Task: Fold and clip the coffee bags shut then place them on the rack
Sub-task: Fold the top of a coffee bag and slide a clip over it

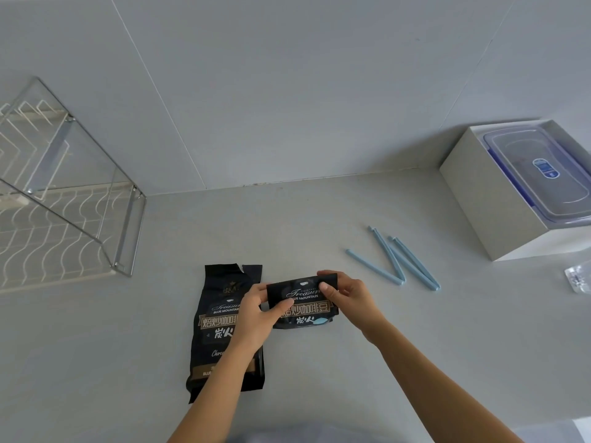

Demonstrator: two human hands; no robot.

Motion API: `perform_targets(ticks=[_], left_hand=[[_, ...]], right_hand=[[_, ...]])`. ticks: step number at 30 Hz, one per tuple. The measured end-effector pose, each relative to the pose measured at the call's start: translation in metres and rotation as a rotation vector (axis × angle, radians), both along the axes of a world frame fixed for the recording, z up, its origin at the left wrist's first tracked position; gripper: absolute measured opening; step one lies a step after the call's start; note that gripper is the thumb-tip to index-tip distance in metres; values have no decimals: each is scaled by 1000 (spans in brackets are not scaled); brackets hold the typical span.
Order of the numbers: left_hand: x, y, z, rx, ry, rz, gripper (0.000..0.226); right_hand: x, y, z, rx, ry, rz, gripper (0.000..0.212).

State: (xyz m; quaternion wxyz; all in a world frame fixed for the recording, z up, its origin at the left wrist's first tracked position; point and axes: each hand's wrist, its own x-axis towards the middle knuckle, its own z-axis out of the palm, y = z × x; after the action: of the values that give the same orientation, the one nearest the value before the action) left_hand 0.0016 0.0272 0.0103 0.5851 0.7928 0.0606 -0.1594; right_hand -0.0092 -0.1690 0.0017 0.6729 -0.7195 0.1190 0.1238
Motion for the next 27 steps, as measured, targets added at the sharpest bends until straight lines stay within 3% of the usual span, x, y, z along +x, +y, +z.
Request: perform_targets(ticks=[10, 12, 16, 20, 27], left_hand=[[3, -1, -6, 6, 11, 1, 9], [5, 0, -4, -19, 24, 8, 10], [7, 3, -4, -17, 37, -2, 19], [4, 5, -8, -9, -12, -33, 22], [1, 8, -6, 34, -127, -101, 31]], right_hand=[[4, 14, -1, 54, 152, -78, 19], [7, 11, 4, -92, 89, -28, 19], [21, 0, 32, -560, -290, 162, 29], [39, 15, 50, -908, -351, 581, 20], [44, 14, 53, -834, -244, 585, 3]])
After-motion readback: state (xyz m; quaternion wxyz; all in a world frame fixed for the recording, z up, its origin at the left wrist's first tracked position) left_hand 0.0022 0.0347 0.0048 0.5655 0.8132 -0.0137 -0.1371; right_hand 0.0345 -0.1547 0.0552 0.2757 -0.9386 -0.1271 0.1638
